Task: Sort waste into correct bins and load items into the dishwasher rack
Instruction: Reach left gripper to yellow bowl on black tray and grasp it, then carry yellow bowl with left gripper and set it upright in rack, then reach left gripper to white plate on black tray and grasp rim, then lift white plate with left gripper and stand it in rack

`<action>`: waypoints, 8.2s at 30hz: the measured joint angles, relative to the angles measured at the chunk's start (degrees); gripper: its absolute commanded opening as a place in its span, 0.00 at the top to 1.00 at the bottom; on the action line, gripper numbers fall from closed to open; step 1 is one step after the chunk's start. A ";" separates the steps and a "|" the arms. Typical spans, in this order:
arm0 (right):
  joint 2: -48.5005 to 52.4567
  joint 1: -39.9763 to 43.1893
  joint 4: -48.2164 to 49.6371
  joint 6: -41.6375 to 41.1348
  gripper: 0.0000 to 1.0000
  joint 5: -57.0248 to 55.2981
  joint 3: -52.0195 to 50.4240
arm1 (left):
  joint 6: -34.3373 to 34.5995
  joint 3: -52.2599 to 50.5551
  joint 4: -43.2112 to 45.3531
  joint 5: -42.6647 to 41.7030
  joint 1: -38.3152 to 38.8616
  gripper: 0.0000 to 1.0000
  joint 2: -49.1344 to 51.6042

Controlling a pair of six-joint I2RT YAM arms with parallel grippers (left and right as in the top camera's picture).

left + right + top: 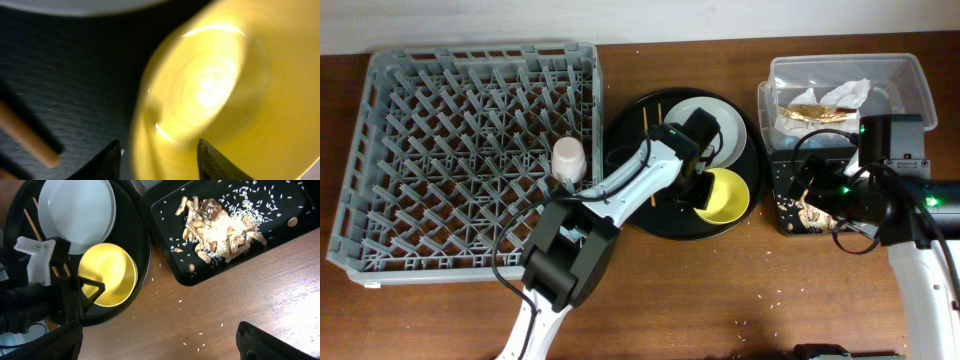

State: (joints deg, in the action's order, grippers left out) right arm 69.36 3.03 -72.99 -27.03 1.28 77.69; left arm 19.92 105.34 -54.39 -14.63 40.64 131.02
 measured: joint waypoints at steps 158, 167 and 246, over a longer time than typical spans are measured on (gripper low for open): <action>3.37 0.00 -0.70 -0.02 0.02 -0.44 -0.02 | -5.27 24.61 -7.08 12.55 -10.16 0.25 8.35; 3.37 0.00 -0.70 -0.02 0.02 -0.42 -0.02 | -3.21 24.61 -5.95 14.10 -10.16 0.35 8.35; 3.37 0.00 -0.70 0.00 0.02 -0.44 -0.02 | -11.15 42.42 -36.44 65.24 -22.18 1.00 -13.38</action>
State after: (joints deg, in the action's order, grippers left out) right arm 72.73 3.03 -73.69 -27.03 0.84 77.67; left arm 8.78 147.76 -90.83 50.61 18.46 117.64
